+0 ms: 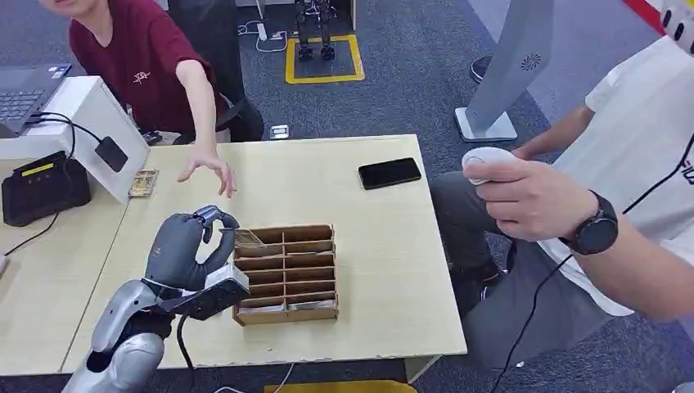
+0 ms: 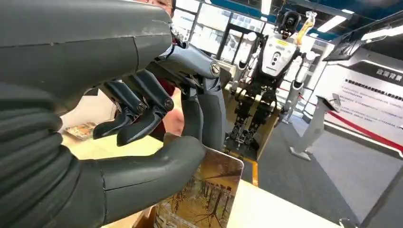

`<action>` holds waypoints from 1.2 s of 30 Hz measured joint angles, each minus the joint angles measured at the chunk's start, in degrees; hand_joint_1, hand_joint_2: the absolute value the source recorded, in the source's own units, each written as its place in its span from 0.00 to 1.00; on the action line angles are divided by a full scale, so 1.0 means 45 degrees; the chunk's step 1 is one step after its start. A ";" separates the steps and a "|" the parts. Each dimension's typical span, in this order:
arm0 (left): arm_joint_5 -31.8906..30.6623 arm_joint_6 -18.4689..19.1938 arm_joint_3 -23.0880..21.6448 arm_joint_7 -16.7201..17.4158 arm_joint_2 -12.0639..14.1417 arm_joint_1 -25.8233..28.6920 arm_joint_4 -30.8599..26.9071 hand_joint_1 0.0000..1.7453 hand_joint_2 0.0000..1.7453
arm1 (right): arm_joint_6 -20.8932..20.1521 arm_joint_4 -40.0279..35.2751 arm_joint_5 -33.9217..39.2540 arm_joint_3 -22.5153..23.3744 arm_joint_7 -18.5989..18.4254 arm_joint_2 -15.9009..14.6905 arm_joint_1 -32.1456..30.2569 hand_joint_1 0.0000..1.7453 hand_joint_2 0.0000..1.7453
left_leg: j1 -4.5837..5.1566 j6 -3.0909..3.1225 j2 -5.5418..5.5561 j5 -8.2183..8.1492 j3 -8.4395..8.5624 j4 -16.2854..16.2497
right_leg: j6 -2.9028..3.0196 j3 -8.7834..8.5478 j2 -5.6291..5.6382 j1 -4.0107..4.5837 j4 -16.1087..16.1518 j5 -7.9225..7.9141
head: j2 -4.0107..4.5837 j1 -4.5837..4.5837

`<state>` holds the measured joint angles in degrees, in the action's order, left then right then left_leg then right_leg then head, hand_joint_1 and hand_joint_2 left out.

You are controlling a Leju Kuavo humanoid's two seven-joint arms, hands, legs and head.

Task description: Pass the card to the sensor for recognition and then transmit it.

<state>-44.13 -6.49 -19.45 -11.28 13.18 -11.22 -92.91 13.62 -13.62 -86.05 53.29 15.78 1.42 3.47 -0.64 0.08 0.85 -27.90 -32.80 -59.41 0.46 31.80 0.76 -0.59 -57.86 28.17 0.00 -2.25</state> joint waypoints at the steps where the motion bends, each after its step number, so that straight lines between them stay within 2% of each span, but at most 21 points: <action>1: 0.0000 0.0000 0.0000 0.0000 0.0005 0.0001 0.0000 1.00 1.00 | 0.0000 0.0000 0.0000 0.0000 0.0000 0.0000 -0.0002 0.00 1.00 | 0.0000 0.0000 0.0000 0.0000 0.0000 0.0000 | 0.0000 0.0000 0.0000 0.0000 0.0000 0.0000 | 0.0000 -0.0005; 9: -0.0024 -0.0161 0.0146 0.0200 0.0073 -0.0190 -0.0058 1.00 1.00 | 0.0000 0.0000 -0.0005 0.0000 0.0005 0.0000 -0.0004 0.00 1.00 | -0.0002 0.0002 0.0001 0.0003 0.0000 -0.0001 | 0.0000 0.0003 -0.0001 0.0000 0.0000 -0.0001 | 0.0000 -0.0005; 12: -0.0095 -0.0180 0.0519 0.0761 0.0228 -0.0922 -0.0053 1.00 1.00 | -0.0010 -0.0005 -0.0014 0.0000 0.0034 0.0000 0.0032 0.00 1.00 | -0.0003 -0.0005 0.0004 0.0012 -0.0002 0.0000 | 0.0002 0.0002 -0.0006 0.0001 -0.0002 -0.0011 | 0.0000 0.0000; 16: -0.1901 -0.0349 0.1160 0.2076 0.0753 -0.2267 0.0367 1.00 1.00 | -0.0044 -0.0010 -0.0029 0.0000 -0.0043 0.0000 0.0085 0.00 1.00 | -0.0008 -0.0020 0.0003 0.0030 0.0000 0.0001 | 0.0006 0.0006 -0.0002 0.0002 -0.0011 -0.0018 | 0.0000 -0.0005; 19: -0.2696 -0.0661 0.1725 0.2502 0.1001 -0.3062 0.1031 1.00 1.00 | -0.0044 -0.0010 -0.0029 0.0000 -0.0092 0.0000 0.0125 0.00 1.00 | -0.0008 -0.0028 0.0002 0.0036 0.0001 0.0001 | 0.0005 0.0008 -0.0002 0.0002 -0.0017 -0.0020 | 0.0000 0.0000; 25: -0.3166 -0.0879 0.2297 0.2652 0.1199 -0.3586 0.1913 1.00 1.00 | -0.0116 -0.0010 -0.0029 0.0000 -0.0185 0.0000 0.0137 0.00 1.00 | -0.0005 -0.0028 0.0002 0.0035 -0.0004 0.0000 | 0.0004 0.0011 0.0000 0.0004 -0.0016 -0.0020 | 0.0000 0.0000; 36: -0.3264 -0.0942 0.2424 0.2715 0.1234 -0.3824 0.2632 1.00 1.00 | -0.0131 -0.0010 -0.0029 0.0000 -0.0170 0.0000 0.0156 0.00 1.00 | -0.0004 -0.0028 0.0002 0.0036 -0.0008 0.0000 | 0.0002 0.0015 -0.0001 0.0002 -0.0014 -0.0022 | 0.0000 -0.0005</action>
<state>-58.82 -10.73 -8.55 0.94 18.73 -28.43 -81.07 13.03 -13.66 -86.18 53.29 15.02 1.42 4.18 -0.66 -0.05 0.86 -27.74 -32.83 -59.41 0.47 31.87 0.76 -0.58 -57.93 28.06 0.00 -2.27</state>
